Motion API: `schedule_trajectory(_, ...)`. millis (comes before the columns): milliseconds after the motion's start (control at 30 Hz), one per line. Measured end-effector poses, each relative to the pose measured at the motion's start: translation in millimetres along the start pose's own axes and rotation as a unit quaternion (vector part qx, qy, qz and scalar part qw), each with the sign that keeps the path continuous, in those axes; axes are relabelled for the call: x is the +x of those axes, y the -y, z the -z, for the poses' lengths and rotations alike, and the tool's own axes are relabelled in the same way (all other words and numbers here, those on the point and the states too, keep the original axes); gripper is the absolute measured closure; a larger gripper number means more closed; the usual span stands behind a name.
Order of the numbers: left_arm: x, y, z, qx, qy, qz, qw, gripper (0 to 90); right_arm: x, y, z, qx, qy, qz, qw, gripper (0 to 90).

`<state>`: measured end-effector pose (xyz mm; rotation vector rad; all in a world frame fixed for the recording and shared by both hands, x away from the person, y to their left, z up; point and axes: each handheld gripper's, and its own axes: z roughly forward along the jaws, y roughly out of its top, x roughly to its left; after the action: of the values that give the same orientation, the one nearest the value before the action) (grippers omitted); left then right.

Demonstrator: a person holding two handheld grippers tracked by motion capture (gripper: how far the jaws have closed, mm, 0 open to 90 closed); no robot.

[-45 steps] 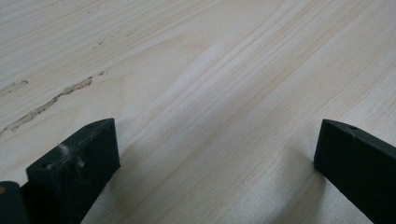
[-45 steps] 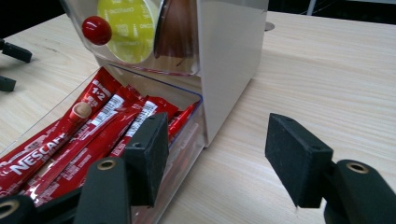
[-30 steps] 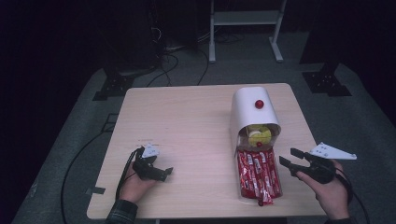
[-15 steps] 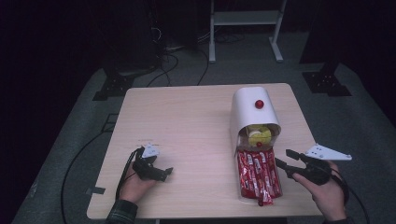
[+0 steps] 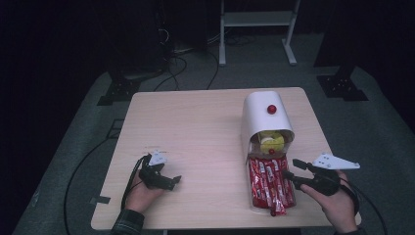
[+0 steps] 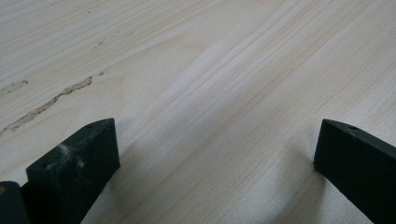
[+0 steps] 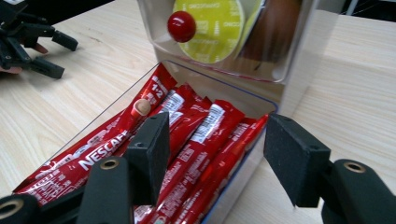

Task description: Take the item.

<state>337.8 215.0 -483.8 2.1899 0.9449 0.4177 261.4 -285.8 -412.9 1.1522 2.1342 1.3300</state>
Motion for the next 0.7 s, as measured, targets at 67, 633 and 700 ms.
schedule_trajectory(67, 0.0, 0.0, 0.0, 0.000, 0.000, 0.000, 1.0000, 0.0, 2.7, 0.2, -2.7, 0.004, -0.005, 0.003, 1.0000, 40.1)
schedule_trajectory(633, 0.0, 0.0, 0.0, 0.000, 0.000, 0.000, 1.0000, 0.0, 18.1, 2.0, -15.4, 0.018, -0.029, 0.017, 0.9993, 40.2)
schedule_trajectory(700, 0.0, 0.0, 0.0, 0.000, 0.000, 0.000, 1.0000, 0.0, 18.5, 2.1, -15.8, 0.018, -0.030, 0.017, 0.9993, 40.1)
